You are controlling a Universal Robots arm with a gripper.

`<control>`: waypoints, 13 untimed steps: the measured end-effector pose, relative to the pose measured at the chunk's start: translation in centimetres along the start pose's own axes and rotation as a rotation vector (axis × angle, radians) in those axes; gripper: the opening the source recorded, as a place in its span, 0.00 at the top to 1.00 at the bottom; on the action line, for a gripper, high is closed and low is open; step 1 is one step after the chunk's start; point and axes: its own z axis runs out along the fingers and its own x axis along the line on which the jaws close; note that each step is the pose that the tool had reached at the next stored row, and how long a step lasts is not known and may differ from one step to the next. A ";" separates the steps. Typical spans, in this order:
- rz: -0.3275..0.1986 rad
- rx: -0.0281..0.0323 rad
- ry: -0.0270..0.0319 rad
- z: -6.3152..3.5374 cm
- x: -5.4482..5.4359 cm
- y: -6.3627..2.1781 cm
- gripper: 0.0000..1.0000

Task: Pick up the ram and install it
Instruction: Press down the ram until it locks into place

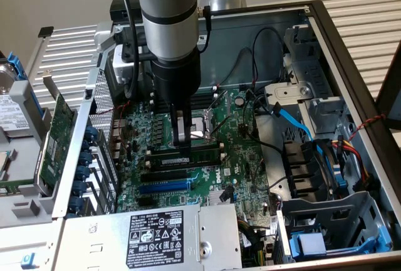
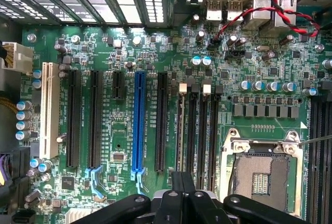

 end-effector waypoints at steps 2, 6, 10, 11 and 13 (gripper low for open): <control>-0.001 0.0021 -0.0039 0.04 0.0 0.00 0.89; -0.002 0.0019 -0.0093 0.05 0.1 0.05 0.89; -0.002 0.0016 -0.0179 0.06 0.2 0.15 0.89; -0.001 0.0016 -0.0200 0.06 0.2 0.17 0.89; -0.001 0.0016 -0.0233 0.06 0.3 0.20 0.89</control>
